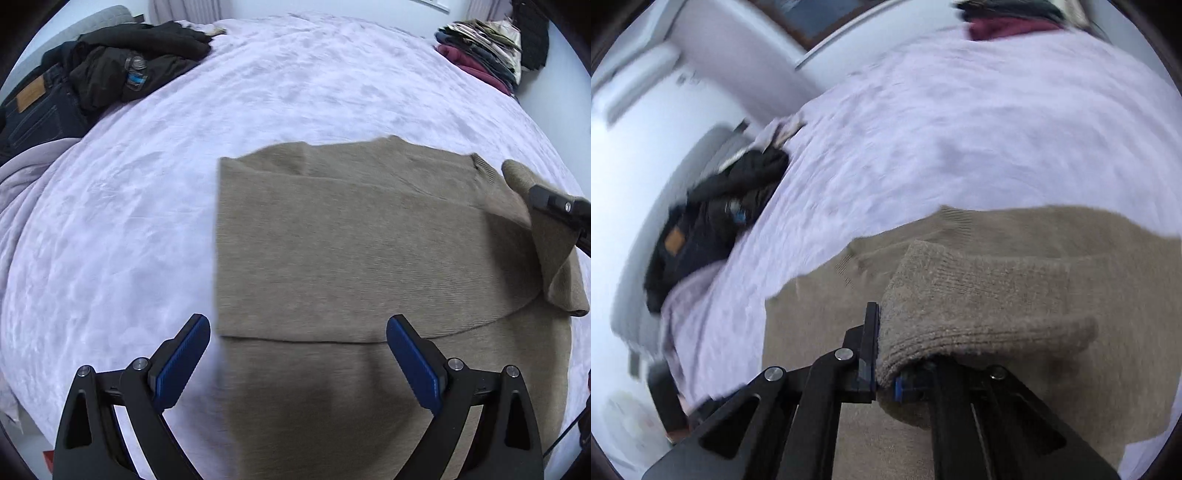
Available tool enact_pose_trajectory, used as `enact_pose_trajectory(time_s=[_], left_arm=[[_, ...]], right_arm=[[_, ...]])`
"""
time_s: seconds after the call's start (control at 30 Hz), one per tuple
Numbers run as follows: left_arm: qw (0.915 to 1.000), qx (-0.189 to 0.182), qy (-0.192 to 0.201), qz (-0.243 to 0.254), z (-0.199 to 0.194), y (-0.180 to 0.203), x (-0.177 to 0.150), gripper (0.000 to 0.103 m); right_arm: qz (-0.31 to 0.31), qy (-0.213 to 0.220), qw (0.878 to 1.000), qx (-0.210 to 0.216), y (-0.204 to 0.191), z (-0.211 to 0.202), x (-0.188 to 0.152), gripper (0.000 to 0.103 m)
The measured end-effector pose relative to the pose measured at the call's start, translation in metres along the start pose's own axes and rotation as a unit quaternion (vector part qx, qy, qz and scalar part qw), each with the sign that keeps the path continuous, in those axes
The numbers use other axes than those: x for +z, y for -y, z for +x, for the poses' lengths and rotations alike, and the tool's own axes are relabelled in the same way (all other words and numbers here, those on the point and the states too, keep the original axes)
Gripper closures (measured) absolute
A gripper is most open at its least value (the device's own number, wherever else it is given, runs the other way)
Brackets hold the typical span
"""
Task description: Fold small clothes
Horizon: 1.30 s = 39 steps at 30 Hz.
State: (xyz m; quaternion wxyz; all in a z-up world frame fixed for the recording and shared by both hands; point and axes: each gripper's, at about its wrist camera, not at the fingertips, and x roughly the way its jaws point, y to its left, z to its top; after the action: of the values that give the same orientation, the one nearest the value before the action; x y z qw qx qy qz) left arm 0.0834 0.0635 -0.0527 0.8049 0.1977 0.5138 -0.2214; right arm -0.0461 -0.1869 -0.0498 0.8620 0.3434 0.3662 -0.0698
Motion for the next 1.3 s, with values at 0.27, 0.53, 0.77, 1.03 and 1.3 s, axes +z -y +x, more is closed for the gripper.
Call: enact_pose_trajectory(time_s=[0.27, 0.53, 0.77, 1.03, 1.3], left_arm=[[0.9982, 0.035, -0.01, -0.047, 0.001, -0.047, -0.006, 0.006], [0.9979, 0.039, -0.009, -0.05, -0.006, -0.055, -0.011, 0.006], [0.9972, 0.054, -0.009, -0.05, -0.008, -0.054, -0.015, 0.006], [0.9968, 0.053, -0.012, -0.058, -0.019, -0.062, -0.014, 0.006], [0.9995, -0.031, -0.006, -0.004, -0.008, 0.007, 0.014, 0.006]], right_arm=[[-0.244, -0.14, 0.957, -0.072, -0.088, 0.084, -0.065, 0.085], [-0.153, -0.114, 0.981, -0.015, -0.068, 0.057, -0.059, 0.047], [-0.074, -0.099, 0.99, 0.069, -0.079, 0.066, -0.03, 0.043], [-0.105, -0.102, 0.988, 0.057, -0.089, 0.05, -0.044, 0.041], [0.141, -0.088, 0.986, -0.024, 0.071, -0.032, -0.076, 0.041]])
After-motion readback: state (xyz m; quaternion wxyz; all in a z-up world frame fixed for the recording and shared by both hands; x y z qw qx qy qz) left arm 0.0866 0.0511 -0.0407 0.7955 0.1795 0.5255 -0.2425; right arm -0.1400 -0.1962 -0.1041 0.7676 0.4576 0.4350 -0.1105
